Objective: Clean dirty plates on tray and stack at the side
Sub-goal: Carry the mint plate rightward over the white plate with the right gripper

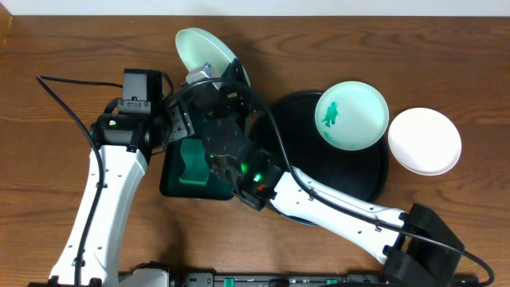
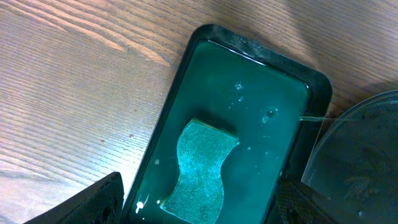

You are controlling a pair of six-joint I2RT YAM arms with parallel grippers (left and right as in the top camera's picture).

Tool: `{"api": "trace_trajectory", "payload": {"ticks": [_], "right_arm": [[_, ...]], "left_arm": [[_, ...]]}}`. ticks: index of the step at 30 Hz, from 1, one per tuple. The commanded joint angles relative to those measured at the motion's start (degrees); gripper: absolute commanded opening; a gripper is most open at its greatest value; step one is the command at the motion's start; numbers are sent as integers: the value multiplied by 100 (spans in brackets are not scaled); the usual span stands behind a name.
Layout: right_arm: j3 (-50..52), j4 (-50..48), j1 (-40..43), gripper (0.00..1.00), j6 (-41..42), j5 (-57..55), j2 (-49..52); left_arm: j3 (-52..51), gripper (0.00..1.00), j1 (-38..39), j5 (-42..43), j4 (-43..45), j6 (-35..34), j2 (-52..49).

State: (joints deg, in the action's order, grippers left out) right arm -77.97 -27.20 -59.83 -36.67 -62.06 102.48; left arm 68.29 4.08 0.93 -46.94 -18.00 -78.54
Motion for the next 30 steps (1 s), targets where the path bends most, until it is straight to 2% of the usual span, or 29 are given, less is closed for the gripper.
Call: {"api": "trace_trajectory", "payload": {"ticks": [1, 6, 11, 13, 15, 18, 25, 30], "right_arm": [[-109, 17, -28, 1, 170, -203, -26], [-109, 754, -28, 1, 1073, -221, -26], [-109, 2531, -15, 1, 2962, 13, -24], [-109, 3254, 4, 1, 3762, 422, -24], [-109, 3539, 39, 1, 4122, 684, -24], [-109, 3731, 92, 1, 4527, 769, -24], [-109, 3639, 216, 1, 4605, 745, -164], [-109, 3654, 496, 1, 5005, 763, -505]], "left_arm": [[131, 79, -11, -55, -20, -7, 17], [131, 79, -11, -55, -20, -7, 15], [131, 79, -11, -55, -22, -4, 17], [131, 79, -11, -55, -20, -7, 15], [131, 79, -11, -57, -20, -4, 17], [131, 79, -11, -55, -20, -7, 17], [131, 79, -11, -55, -20, -7, 15], [131, 79, -11, -55, -20, -7, 15]]}}
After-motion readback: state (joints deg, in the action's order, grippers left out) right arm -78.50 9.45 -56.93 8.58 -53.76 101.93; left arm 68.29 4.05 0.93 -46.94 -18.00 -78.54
